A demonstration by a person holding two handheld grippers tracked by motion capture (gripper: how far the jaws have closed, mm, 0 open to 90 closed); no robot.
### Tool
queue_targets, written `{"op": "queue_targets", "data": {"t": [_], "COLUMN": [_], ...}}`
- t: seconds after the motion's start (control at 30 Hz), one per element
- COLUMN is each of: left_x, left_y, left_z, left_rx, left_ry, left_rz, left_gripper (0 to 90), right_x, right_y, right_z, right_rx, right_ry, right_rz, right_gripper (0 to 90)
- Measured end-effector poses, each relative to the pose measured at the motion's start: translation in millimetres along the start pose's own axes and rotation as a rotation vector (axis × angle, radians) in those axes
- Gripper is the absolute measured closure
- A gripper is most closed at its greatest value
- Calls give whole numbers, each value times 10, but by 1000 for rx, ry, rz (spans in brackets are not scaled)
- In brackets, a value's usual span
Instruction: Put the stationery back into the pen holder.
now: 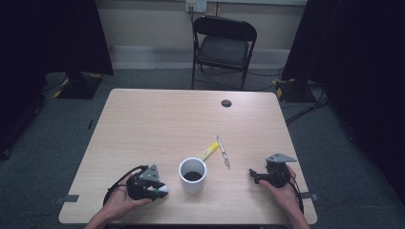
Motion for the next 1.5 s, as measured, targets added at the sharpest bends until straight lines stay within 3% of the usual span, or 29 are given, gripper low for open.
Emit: {"op": "queue_targets", "data": {"t": [0.03,0.37,0.4,0.5,0.83,1.27,1.5], "left_x": [-16,-200,-211,-248,-372,-586,-602], "left_y": [-9,-82,-90,-103,-166,-325,-458], "left_z": [-1,81,79,88,97,119,75], "left_rx": [-36,-95,-115,-109,-161,-154,-95], "left_ry": [4,-26,-20,-27,-24,-46,-55], "left_rz": [-36,-156,-187,-195,-273,-357,-329], "left_gripper": [652,652,652,652,652,652,652], "right_x": [0,0,0,1,2,3,3], "right_y": [0,0,0,-1,-1,-1,-2], "right_z": [0,0,0,0,-2,-2,-3], "right_rx": [0,0,0,0,-1,-1,-2], "right_ry": [0,0,0,-1,-1,-2,-1], "right_rz": [0,0,0,0,-1,-1,-1], "right_gripper": [150,150,150,150,150,150,150]}}
Point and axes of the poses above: each handheld gripper's, and its own axes: x roughly forward along the jaws, y roughly out of its underside, z roughly to its left, the point moved 3 cm from there along x, roughly forward along the jaws, and after that the axes turned 9 degrees about -z, right-handed, at the moved point
